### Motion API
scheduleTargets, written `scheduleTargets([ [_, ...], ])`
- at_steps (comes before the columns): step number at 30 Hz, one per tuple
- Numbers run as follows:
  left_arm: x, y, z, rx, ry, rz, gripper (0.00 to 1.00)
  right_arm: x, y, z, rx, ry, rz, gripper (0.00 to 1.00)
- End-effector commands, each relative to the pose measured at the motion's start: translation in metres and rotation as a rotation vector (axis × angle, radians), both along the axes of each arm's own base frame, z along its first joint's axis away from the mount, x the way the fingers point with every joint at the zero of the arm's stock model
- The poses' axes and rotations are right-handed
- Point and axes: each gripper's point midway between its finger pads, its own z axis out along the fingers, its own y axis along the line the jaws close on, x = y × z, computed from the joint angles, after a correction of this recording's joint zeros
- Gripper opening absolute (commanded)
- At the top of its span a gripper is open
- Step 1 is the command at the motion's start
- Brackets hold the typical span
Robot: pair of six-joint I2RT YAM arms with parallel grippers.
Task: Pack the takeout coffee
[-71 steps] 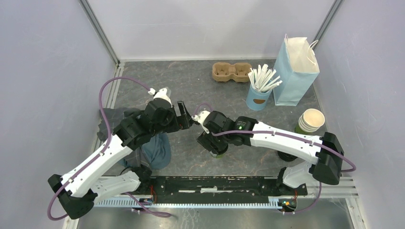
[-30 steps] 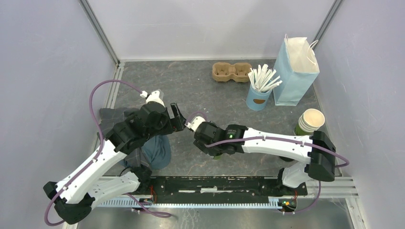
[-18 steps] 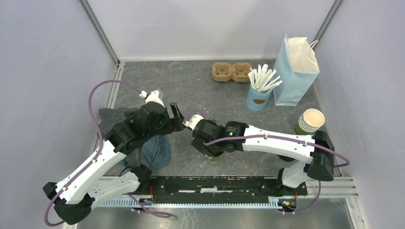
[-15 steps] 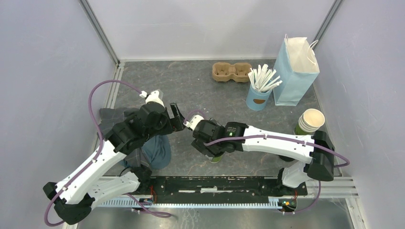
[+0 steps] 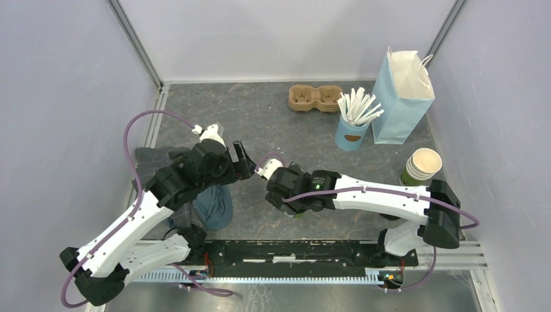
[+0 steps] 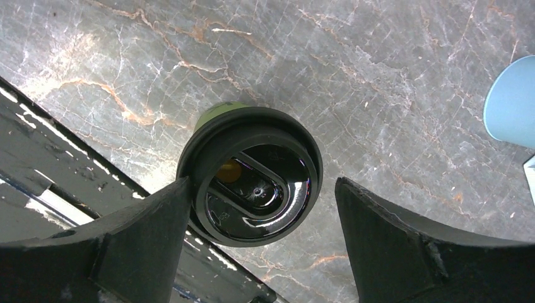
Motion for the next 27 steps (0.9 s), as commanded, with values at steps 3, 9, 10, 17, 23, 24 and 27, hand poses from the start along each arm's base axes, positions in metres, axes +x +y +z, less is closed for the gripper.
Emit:
scheduleTargets([
  [3, -0.004, -0.036, -0.02, -0.14, 0.118, -0.044, 0.92, 0.011, 0.0, 0.017, 0.102, -0.103, 0.009, 0.9],
  [9, -0.009, -0.051, -0.062, -0.361, 0.315, -0.083, 0.93, 0.009, -0.003, 0.009, 0.1, -0.113, 0.055, 0.9],
  [10, -0.01, -0.059, -0.065, -0.419, 0.341, -0.125, 0.93, 0.008, -0.004, 0.007, 0.096, -0.114, 0.063, 0.9],
  [17, -0.014, -0.102, -0.06, -0.571, 0.378, -0.432, 0.97, 0.006, -0.001, 0.001, 0.086, -0.103, 0.097, 0.9],
  [23, -0.02, -0.117, -0.079, -0.514, 0.433, -0.561, 0.97, 0.007, -0.003, 0.002, 0.092, -0.107, 0.093, 0.9],
  [24, -0.024, -0.118, -0.087, -0.475, 0.455, -0.572, 0.97, 0.006, -0.004, 0.001, 0.089, -0.108, 0.091, 0.9],
  [27, -0.038, -0.126, -0.101, -0.395, 0.499, -0.615, 0.95, 0.006, -0.006, 0.001, 0.09, -0.105, 0.083, 0.91],
])
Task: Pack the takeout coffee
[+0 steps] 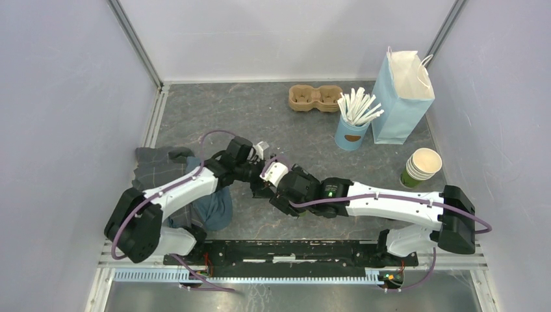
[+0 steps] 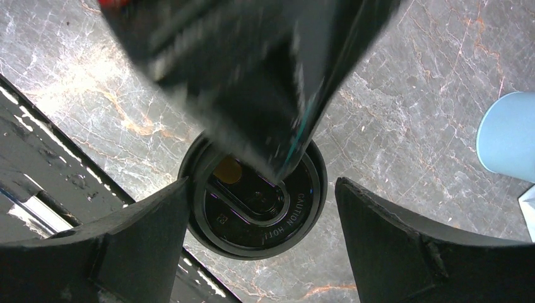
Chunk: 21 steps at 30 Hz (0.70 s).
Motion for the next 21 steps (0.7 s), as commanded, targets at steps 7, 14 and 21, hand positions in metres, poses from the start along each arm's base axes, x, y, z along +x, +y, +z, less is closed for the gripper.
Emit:
scheduleTargets([
  [7, -0.023, -0.006, -0.037, 0.193, -0.02, -0.158, 0.89, 0.0, -0.005, 0.007, 0.027, -0.015, -0.015, 0.91],
  [14, -0.02, -0.006, -0.045, 0.237, -0.033, -0.162, 0.88, -0.001, 0.001, 0.032, 0.072, -0.001, -0.039, 0.92],
  [21, -0.018, -0.014, -0.033, 0.217, -0.059, -0.176, 0.89, -0.002, 0.0, 0.039, 0.121, 0.025, -0.089, 0.94],
])
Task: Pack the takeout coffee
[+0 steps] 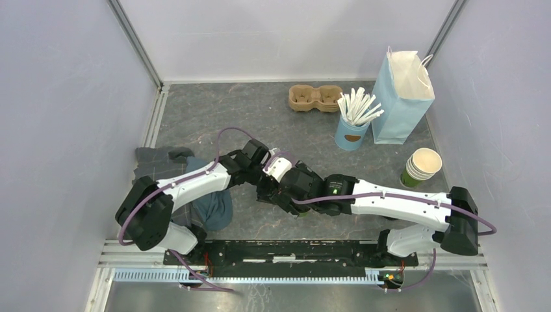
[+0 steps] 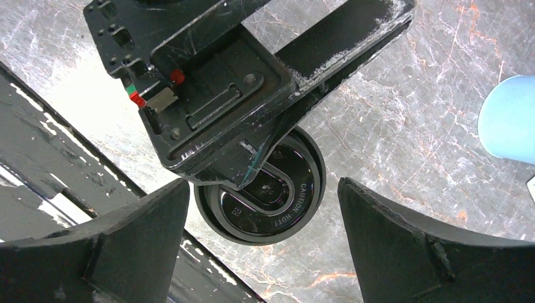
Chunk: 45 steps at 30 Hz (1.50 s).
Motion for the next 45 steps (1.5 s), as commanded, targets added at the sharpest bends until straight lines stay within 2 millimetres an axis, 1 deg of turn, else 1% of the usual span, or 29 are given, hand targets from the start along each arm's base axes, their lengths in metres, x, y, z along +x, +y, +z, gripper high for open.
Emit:
scheduleTargets([
  [1, 0.004, 0.002, -0.001, 0.041, -0.052, -0.026, 0.89, 0.001, 0.003, 0.022, 0.094, 0.011, -0.055, 0.94],
  [3, 0.005, 0.0, 0.008, 0.022, -0.062, -0.019, 0.91, 0.002, 0.001, 0.02, 0.108, 0.029, -0.079, 0.94],
  [5, 0.009, -0.001, 0.021, 0.004, -0.088, -0.005, 0.93, 0.006, -0.003, 0.019, 0.113, 0.045, -0.113, 0.93],
  [9, 0.02, -0.001, 0.043, -0.009, -0.142, 0.029, 0.98, 0.01, -0.006, 0.018, 0.143, 0.08, -0.15, 0.94],
  [10, 0.023, -0.001, 0.048, -0.017, -0.151, 0.04, 0.99, 0.009, -0.006, 0.016, 0.148, 0.092, -0.154, 0.95],
  [13, 0.027, -0.002, 0.058, -0.038, -0.166, 0.058, 1.0, 0.009, -0.008, 0.011, 0.146, 0.11, -0.162, 0.95],
  [16, 0.035, 0.006, 0.066, -0.021, -0.193, 0.098, 1.0, 0.007, -0.008, 0.006, 0.136, 0.124, -0.16, 0.95],
  [20, 0.049, 0.036, 0.066, 0.08, -0.232, 0.196, 1.0, 0.005, -0.008, 0.0, 0.119, 0.14, -0.154, 0.93],
  [24, 0.056, 0.069, 0.066, 0.162, -0.249, 0.275, 1.0, 0.006, -0.01, -0.003, 0.099, 0.137, -0.163, 0.9],
  [27, 0.056, 0.082, 0.067, 0.184, -0.257, 0.309, 1.0, 0.006, -0.012, -0.007, 0.085, 0.139, -0.168, 0.87],
  [32, 0.053, 0.089, 0.075, 0.182, -0.27, 0.336, 1.0, 0.005, -0.015, -0.014, 0.066, 0.145, -0.17, 0.88],
  [36, 0.054, 0.092, 0.076, 0.192, -0.272, 0.346, 1.0, 0.005, -0.012, -0.016, 0.064, 0.153, -0.164, 0.88],
  [45, 0.056, 0.091, 0.08, 0.187, -0.279, 0.343, 1.0, 0.005, -0.013, -0.023, 0.049, 0.16, -0.165, 0.83],
])
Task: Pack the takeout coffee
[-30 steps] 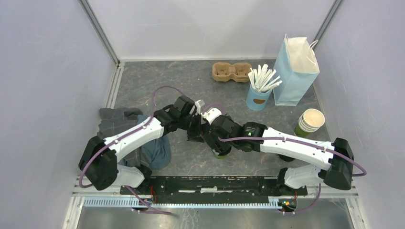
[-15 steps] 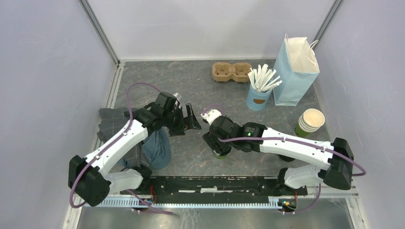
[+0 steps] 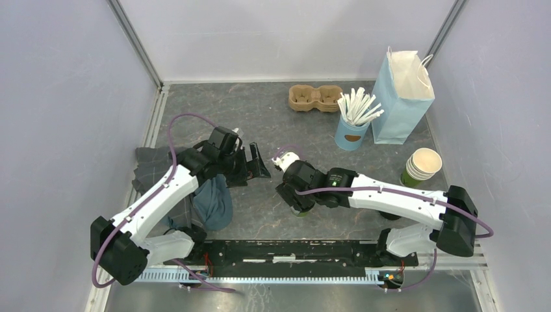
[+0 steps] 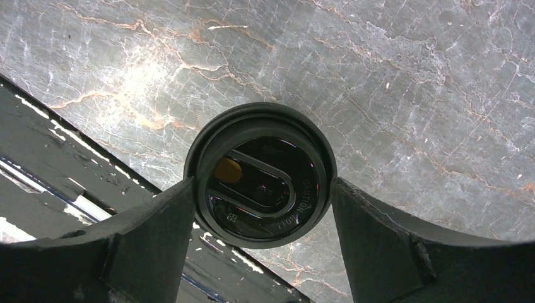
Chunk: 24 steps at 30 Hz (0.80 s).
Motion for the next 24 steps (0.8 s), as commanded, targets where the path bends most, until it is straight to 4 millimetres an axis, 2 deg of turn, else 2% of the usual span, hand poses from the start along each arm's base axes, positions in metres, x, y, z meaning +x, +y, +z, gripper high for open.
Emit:
scheduleTargets([
  [1, 0.01, 0.002, 0.018, 0.002, -0.075, -0.016, 1.0, 0.002, -0.001, -0.003, 0.001, 0.0, -0.017, 0.82],
  [8, 0.011, 0.004, 0.022, 0.009, -0.083, -0.019, 0.99, 0.005, -0.007, -0.005, -0.014, -0.017, -0.053, 0.76],
  [12, 0.012, 0.006, 0.024, 0.018, -0.093, -0.021, 0.99, 0.017, -0.026, -0.003, -0.031, -0.062, -0.137, 0.7],
  [16, 0.012, 0.006, 0.024, 0.019, -0.095, -0.027, 0.99, 0.037, -0.058, -0.004, -0.058, -0.115, -0.263, 0.67],
  [24, 0.015, 0.003, 0.022, 0.02, -0.096, -0.052, 0.99, 0.079, -0.152, -0.013, -0.093, -0.177, -0.573, 0.69],
])
